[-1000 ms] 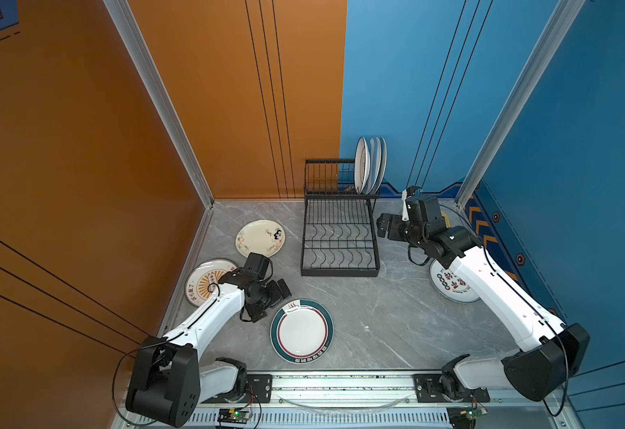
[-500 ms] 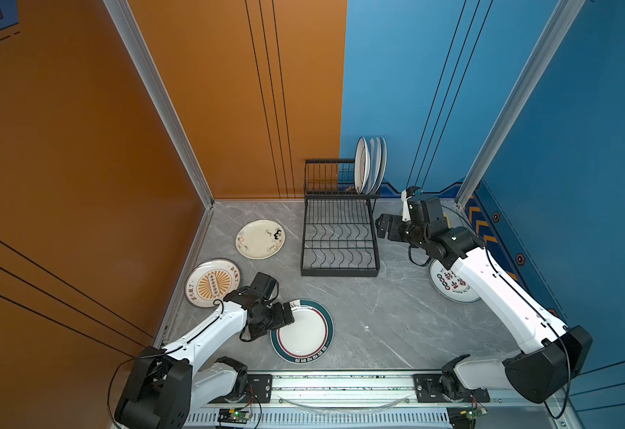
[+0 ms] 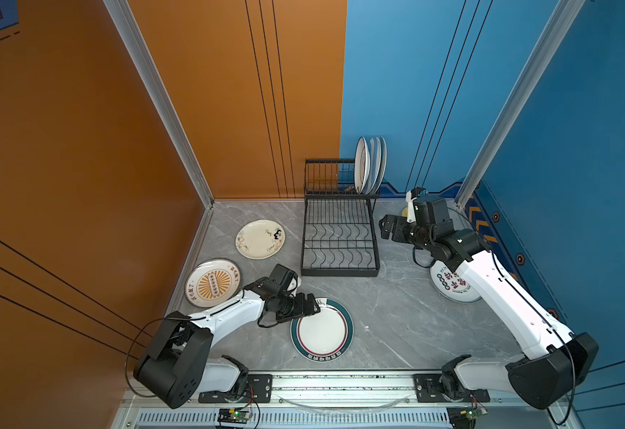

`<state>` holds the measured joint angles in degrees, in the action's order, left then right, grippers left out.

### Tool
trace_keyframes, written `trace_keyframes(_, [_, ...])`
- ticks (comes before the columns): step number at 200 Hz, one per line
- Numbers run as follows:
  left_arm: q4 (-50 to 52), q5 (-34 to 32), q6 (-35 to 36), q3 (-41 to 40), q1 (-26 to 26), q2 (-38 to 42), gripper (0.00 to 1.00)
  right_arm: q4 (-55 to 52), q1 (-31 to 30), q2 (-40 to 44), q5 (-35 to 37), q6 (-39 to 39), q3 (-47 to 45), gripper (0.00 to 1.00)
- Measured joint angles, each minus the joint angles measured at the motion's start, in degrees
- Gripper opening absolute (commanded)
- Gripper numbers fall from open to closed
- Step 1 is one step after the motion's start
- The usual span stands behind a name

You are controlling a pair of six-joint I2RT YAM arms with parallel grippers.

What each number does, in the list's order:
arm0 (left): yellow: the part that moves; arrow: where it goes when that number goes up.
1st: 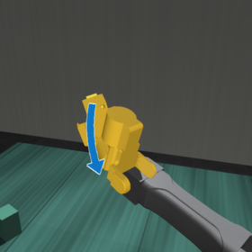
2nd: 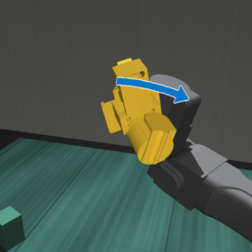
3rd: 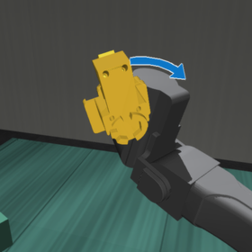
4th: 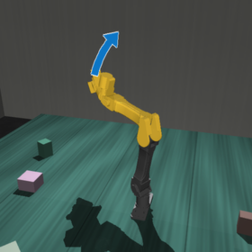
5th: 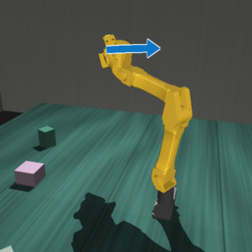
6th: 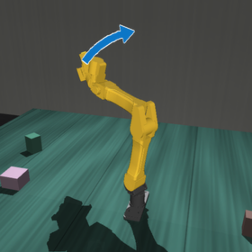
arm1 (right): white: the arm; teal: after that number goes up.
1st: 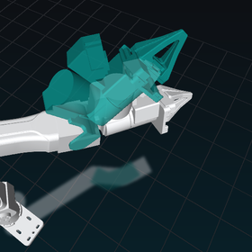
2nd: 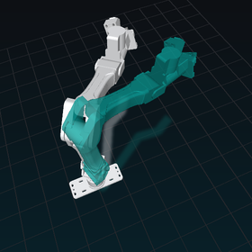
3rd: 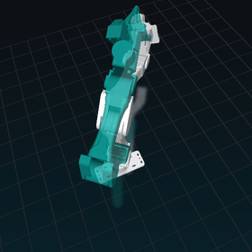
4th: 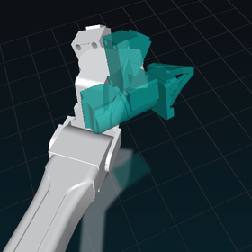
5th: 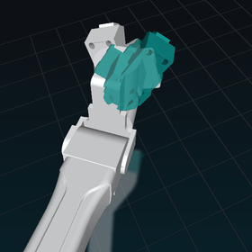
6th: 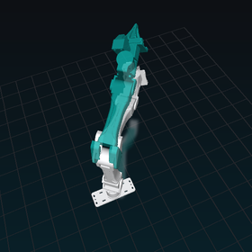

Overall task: Load plates into a dish rack
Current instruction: Move the plate to the bottom-center of the table, then pick up the plate from the bottom-center of the table.

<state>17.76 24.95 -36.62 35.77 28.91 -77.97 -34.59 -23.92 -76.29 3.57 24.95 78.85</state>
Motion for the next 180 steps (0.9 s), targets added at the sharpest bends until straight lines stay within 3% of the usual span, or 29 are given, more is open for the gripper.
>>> trace_keyframes(53, [-1.5, 1.9, 1.7, -0.6, 0.3, -0.5, 0.87, -0.4, 0.5, 1.5, -0.3, 0.0, -1.8, 1.00])
trace_keyframes(61, [-1.5, 1.9, 1.9, -1.4, 0.2, 0.3, 0.80, -0.4, 0.7, 1.9, -0.4, 0.0, -2.3, 1.00])
trace_keyframes(83, [-1.5, 1.9, 2.0, -3.9, -0.1, 2.8, 0.74, -0.4, 1.2, 2.8, -1.2, 0.3, -3.6, 1.00])
trace_keyframes(134, [-0.3, 1.7, -0.2, -8.3, -1.4, 8.6, 0.66, -0.4, 4.1, 3.6, -7.5, 1.0, -7.7, 1.00])
trace_keyframes(180, [-1.1, 3.0, -2.2, -11.3, -1.6, 10.9, 0.49, -0.4, 6.4, 3.9, -13.4, 1.5, -11.9, 1.00])
